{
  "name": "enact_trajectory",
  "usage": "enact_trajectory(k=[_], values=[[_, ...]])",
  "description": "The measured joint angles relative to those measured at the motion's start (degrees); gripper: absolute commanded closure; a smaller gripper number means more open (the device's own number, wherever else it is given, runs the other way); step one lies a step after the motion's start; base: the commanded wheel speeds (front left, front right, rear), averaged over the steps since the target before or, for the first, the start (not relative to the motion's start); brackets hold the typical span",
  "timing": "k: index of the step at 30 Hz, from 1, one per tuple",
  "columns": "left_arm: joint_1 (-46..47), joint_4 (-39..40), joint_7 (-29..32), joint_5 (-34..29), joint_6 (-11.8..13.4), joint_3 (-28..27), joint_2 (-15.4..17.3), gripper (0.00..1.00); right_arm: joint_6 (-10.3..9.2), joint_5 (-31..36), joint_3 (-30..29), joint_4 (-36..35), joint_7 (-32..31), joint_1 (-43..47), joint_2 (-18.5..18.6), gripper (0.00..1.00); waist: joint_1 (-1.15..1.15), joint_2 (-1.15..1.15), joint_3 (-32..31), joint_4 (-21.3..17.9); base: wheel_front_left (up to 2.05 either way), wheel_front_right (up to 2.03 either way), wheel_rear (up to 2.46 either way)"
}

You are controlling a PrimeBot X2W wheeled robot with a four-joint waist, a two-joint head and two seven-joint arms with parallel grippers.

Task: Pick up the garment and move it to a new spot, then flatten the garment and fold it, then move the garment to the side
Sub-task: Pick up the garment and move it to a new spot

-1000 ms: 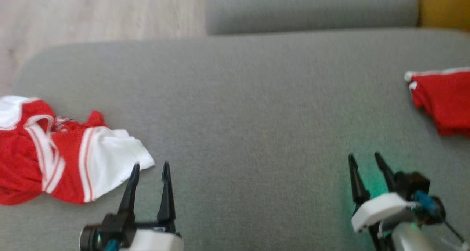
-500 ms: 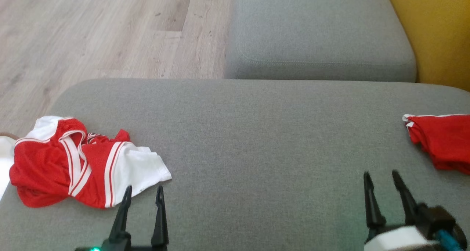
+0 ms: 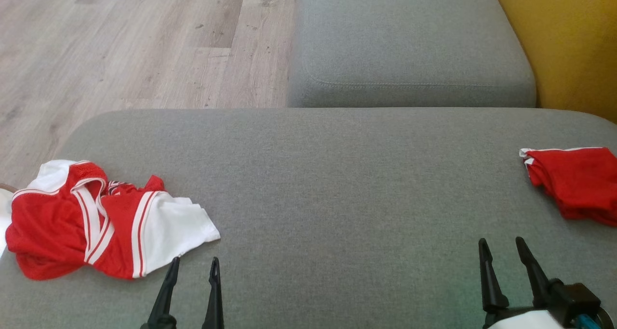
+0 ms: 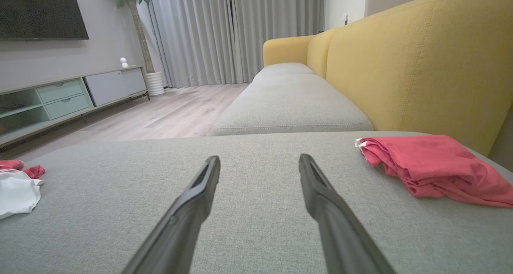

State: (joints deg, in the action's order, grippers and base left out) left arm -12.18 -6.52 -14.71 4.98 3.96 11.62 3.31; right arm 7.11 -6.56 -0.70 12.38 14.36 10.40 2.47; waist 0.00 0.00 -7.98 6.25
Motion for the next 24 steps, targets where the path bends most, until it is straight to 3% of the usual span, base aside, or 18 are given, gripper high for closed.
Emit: enact_trajectory(k=[18, 24], values=[[-0.01, 0.09, 0.00, -0.94, 0.59, -0.45, -0.02, 0.00, 0.00, -0.49, 0.52, 0.42, 0.00, -0.04, -0.01, 0.00, 0.00, 0.00, -0.68, -1.26, 0.00, 0.00, 0.00], [-0.01, 0.23, 0.00, -1.88, 0.67, -0.54, -0.03, 0.00, 0.00, -0.51, 0.93, 0.46, 0.00, 0.05, -0.02, 0.00, 0.00, 0.00, -1.05, 0.00, 0.00, 0.00, 0.00]])
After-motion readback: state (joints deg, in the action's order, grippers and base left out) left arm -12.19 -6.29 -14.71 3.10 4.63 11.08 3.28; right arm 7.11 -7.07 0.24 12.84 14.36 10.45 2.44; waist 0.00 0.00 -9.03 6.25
